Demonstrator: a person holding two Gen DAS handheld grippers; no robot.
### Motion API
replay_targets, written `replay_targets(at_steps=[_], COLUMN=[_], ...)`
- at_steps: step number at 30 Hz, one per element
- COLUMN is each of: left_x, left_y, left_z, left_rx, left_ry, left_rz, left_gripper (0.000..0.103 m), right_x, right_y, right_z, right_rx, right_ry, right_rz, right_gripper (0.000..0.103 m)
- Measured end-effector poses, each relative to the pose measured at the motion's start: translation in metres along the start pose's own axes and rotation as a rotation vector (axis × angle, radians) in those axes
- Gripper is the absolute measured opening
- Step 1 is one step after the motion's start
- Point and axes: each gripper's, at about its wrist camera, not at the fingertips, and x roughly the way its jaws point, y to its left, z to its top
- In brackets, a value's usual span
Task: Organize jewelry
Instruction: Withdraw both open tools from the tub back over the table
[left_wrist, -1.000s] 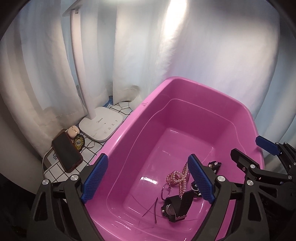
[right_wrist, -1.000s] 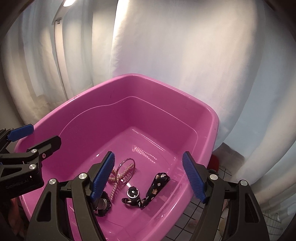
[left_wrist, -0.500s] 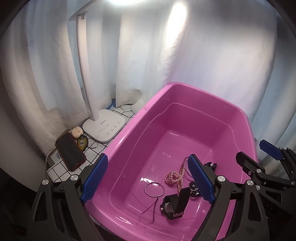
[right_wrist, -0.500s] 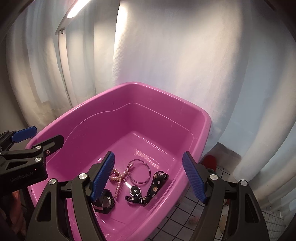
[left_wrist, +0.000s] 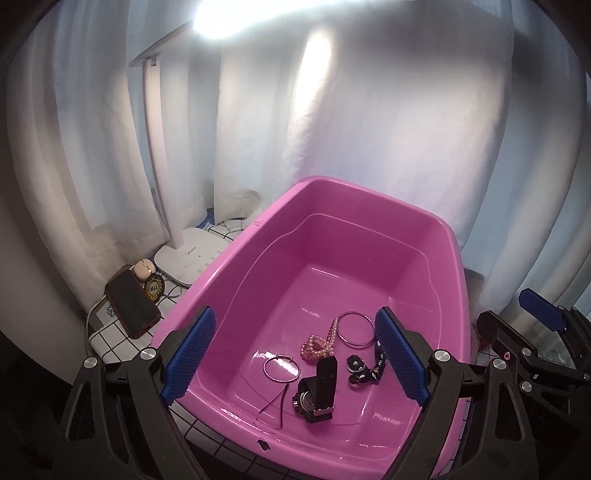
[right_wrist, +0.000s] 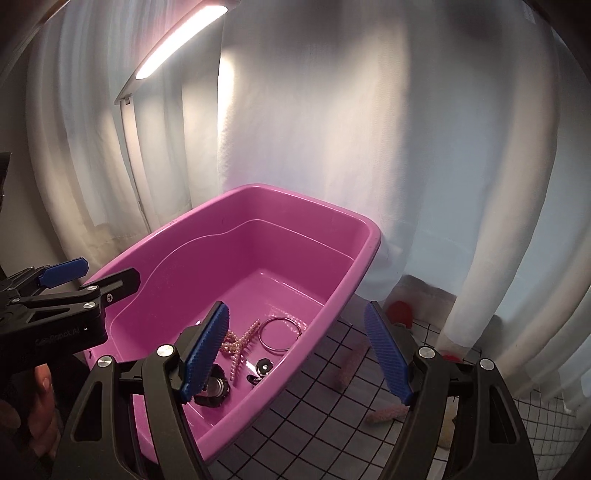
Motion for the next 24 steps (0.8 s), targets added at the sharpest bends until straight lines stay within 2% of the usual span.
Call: replay_targets(at_steps=[8, 15, 24], left_x=[-0.027, -0.039, -0.045], left_y=[-0.045, -0.099, -0.163], left_z=[-0.015, -0.034, -0.052], left_rx=[0.021, 0.066, 0.151], left_ry=[-0.018, -0.011, 0.018], left_rz=[-0.099, -0.191, -0.263], left_gripper=[0.087, 0.087, 0.087], right_x=[-0.042, -0.077, -0.1], right_y=[-0.056, -0.117, -0.177], right_z=[-0.042, -0.09, -0.135], right_rx=[0.09, 0.142, 0.249], right_ry=[-0.004, 0.029, 0.066], right_rz=[-0.054, -0.164, -0.206], right_gripper=[0.072, 0.072, 0.072])
